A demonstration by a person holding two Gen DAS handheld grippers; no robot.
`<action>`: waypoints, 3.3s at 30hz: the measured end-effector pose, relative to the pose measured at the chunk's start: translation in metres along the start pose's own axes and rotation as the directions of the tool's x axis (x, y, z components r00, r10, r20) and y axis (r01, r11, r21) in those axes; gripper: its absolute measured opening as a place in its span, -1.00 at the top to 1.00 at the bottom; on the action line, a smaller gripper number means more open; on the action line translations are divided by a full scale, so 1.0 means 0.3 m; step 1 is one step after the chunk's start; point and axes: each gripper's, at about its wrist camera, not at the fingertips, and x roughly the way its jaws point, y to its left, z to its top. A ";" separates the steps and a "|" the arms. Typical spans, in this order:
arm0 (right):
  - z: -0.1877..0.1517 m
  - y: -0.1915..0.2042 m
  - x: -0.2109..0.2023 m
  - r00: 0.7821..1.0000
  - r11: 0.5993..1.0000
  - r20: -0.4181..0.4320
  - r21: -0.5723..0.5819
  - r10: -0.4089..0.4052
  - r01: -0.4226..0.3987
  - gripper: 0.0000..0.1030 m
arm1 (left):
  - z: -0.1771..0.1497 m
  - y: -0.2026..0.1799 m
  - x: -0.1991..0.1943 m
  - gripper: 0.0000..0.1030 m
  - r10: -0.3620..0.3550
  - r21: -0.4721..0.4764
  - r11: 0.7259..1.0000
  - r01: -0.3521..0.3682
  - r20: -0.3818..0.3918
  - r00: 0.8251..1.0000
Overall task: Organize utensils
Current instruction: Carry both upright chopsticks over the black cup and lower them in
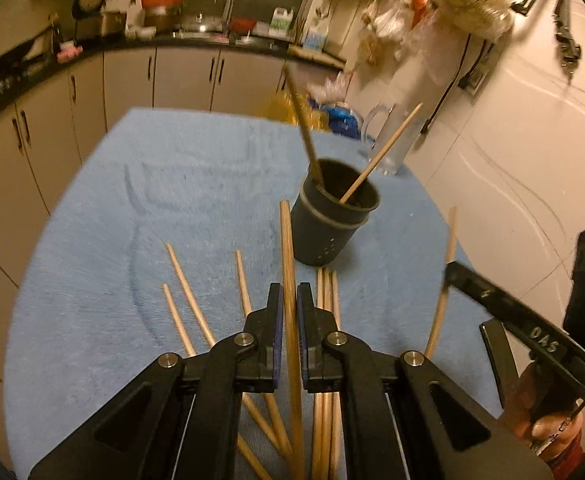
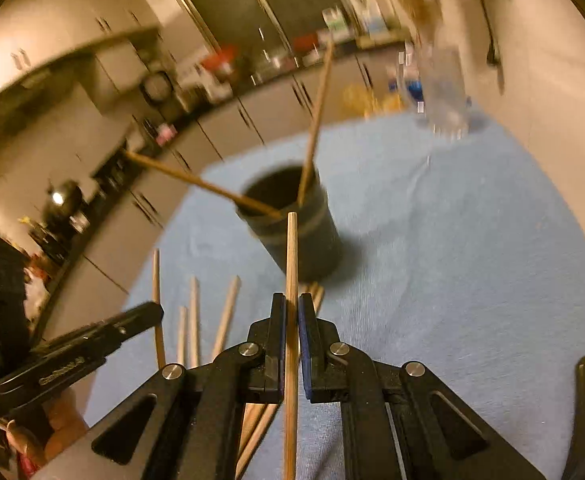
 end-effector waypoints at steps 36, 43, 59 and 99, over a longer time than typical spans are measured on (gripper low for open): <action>-0.028 -0.022 -0.245 0.980 0.999 0.196 -0.026 0.034 -0.030 0.88 | 0.001 -0.039 0.496 0.87 0.059 0.041 0.998 -0.046 -0.413 0.909; -0.027 -0.043 -0.238 0.981 0.999 0.191 -0.011 0.034 -0.032 0.88 | -0.014 -0.074 0.509 0.88 0.125 0.088 0.991 -0.099 -0.379 0.917; 0.001 -0.009 -0.287 0.965 0.998 0.256 -0.045 0.057 -0.047 0.88 | 0.054 -0.148 -0.063 0.88 0.063 0.080 0.994 -0.068 0.063 0.996; 0.403 0.102 -0.267 0.907 0.998 0.421 -0.067 0.024 0.005 0.88 | 0.511 -0.273 -0.259 0.88 -0.017 0.128 0.992 -0.018 0.268 0.963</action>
